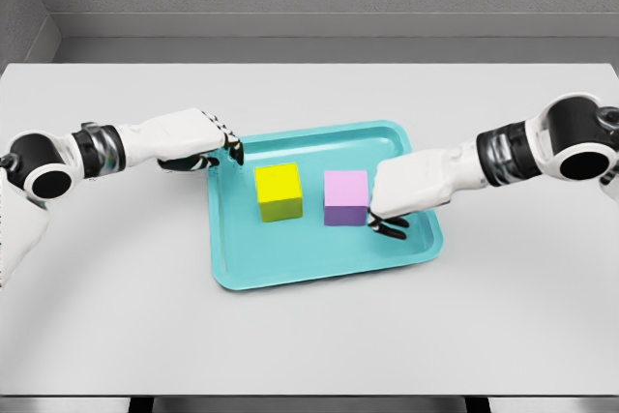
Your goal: Push two cubes
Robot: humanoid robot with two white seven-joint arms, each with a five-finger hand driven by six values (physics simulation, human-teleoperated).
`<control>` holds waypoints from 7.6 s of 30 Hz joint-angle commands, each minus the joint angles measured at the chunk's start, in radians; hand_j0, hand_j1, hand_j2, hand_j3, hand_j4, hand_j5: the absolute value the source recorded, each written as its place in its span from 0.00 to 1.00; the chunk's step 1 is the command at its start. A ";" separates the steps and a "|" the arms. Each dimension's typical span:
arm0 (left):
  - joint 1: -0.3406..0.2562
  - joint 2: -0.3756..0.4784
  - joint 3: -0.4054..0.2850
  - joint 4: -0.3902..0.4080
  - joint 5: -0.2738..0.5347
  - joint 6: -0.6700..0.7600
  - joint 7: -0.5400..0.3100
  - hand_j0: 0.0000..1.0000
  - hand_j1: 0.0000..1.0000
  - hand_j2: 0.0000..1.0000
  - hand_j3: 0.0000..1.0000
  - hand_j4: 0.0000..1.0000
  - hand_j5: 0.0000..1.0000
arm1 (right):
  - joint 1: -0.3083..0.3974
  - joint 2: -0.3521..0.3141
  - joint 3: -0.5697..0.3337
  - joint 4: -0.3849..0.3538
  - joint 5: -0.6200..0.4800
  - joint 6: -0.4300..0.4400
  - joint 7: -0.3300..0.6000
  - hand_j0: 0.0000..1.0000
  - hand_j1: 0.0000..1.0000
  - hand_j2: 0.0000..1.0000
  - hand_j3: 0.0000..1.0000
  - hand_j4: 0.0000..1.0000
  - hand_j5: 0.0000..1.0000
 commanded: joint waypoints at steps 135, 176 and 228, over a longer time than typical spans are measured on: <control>0.014 0.010 -0.106 -0.022 0.092 0.002 0.000 0.55 0.55 0.55 0.55 0.55 0.55 | -0.057 0.381 0.113 0.674 -0.015 0.002 0.000 0.13 0.13 0.13 0.13 0.13 0.13; 0.250 0.195 -0.010 -0.402 0.278 0.002 0.000 0.56 0.56 0.56 0.56 0.56 0.56 | -0.117 0.103 -0.016 0.674 0.008 0.002 0.000 0.22 0.22 0.22 0.22 0.22 0.22; 0.189 -0.039 -0.128 -0.181 0.296 0.002 0.000 0.60 0.60 0.60 0.60 0.60 0.60 | -0.120 0.160 -0.006 0.693 0.009 0.002 0.000 1.00 1.00 1.00 1.00 1.00 1.00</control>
